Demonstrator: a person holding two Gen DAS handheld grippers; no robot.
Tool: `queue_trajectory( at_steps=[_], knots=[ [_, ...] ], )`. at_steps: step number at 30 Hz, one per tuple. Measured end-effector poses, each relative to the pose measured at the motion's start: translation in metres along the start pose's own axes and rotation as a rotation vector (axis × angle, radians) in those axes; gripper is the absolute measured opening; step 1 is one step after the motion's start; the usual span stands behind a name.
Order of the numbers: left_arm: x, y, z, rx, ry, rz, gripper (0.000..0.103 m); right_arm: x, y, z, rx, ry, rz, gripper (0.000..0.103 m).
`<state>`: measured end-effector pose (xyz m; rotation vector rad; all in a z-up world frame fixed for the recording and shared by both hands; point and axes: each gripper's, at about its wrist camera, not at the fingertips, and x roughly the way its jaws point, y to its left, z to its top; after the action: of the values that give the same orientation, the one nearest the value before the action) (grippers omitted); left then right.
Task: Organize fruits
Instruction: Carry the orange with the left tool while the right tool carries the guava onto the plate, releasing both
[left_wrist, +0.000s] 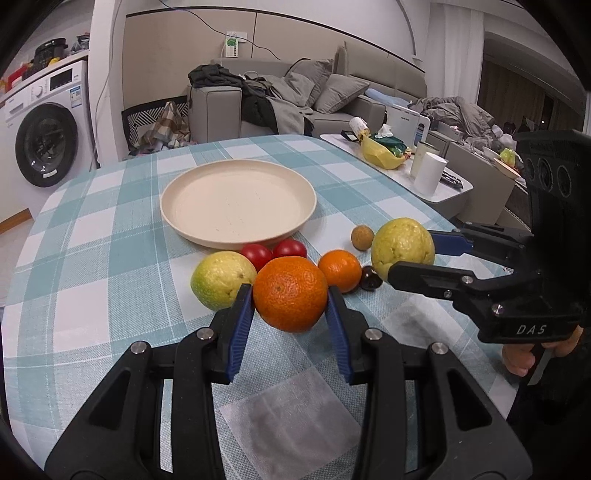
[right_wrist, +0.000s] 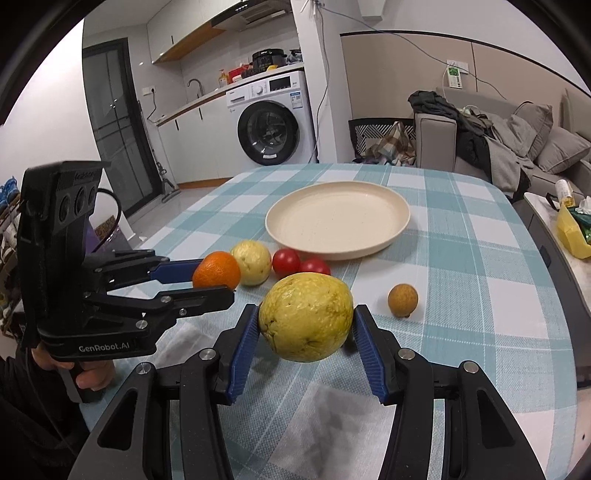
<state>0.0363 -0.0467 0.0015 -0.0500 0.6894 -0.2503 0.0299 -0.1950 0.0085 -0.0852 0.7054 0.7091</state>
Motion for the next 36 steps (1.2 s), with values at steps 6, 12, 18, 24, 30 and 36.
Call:
queue_trajectory(
  at_steps=[6, 12, 18, 24, 30, 36],
  knots=[
    [-0.004, 0.006, 0.01, -0.003, -0.036, 0.026, 0.036, 0.001, -0.005, 0.01, 0.035, -0.038, -0.006, 0.053],
    [-0.003, 0.013, 0.02, -0.01, -0.062, 0.066, 0.036, 0.007, -0.011, 0.022, 0.067, -0.055, -0.01, 0.053],
    [0.001, 0.019, 0.03, -0.02, -0.087, 0.098, 0.036, 0.013, -0.013, 0.034, 0.087, -0.07, -0.016, 0.053],
    [0.011, 0.024, 0.042, -0.03, -0.095, 0.112, 0.036, 0.02, -0.011, 0.045, 0.079, -0.073, -0.023, 0.053],
    [0.022, 0.029, 0.049, -0.04, -0.096, 0.13, 0.036, 0.028, -0.013, 0.054, 0.09, -0.077, -0.022, 0.053],
    [0.035, 0.034, 0.055, -0.044, -0.089, 0.156, 0.036, 0.04, -0.016, 0.065, 0.117, -0.069, -0.02, 0.053]
  ],
)
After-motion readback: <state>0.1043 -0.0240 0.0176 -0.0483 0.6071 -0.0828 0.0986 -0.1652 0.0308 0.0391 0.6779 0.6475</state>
